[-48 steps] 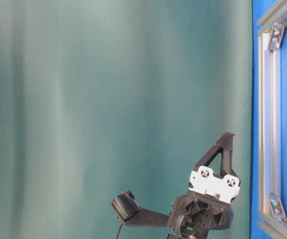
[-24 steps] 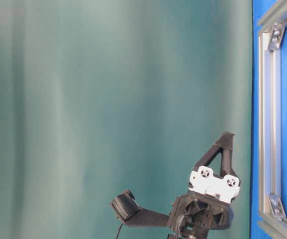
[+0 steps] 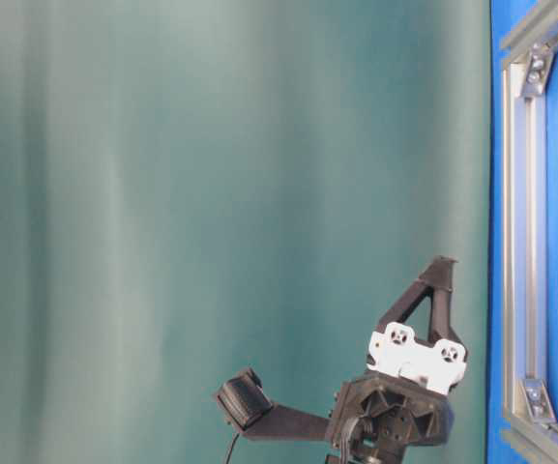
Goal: Insert the wire through the string loop located on the right side.
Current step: 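Align the plug with the white zip-tie loop at the frame corner, then push the plug leftward through the white loop with the right gripper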
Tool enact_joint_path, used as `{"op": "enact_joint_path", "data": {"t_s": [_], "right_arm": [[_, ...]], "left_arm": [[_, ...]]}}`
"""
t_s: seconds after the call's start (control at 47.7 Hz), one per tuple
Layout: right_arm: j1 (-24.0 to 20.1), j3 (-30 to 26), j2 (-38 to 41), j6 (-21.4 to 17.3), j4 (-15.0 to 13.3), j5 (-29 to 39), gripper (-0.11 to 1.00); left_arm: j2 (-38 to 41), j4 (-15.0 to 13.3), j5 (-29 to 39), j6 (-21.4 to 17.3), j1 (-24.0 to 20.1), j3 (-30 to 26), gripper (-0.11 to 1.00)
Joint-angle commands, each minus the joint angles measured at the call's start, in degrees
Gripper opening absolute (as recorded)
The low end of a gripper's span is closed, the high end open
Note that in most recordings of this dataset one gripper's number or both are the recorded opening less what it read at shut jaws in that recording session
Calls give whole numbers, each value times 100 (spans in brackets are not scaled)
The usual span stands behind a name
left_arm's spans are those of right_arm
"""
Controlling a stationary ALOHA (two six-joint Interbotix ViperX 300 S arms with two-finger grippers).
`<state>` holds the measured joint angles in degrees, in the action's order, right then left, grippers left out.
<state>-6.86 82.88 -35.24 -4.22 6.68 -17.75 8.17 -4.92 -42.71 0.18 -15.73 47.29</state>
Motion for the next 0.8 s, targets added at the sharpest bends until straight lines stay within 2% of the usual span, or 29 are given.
{"op": "enact_joint_path", "data": {"t_s": [0.0,0.461,0.776], "right_arm": [[18,-62,9,0,-18,-62,-4],[-26,-79,44,0,-18,-97,-4],[-105,-272,712,-26,-18,-712,-4]], "left_arm": [[-149,18,-62,-9,0,-105,0],[-149,18,-62,-9,0,-114,0],[-141,18,-62,-9,0,-132,0]]}}
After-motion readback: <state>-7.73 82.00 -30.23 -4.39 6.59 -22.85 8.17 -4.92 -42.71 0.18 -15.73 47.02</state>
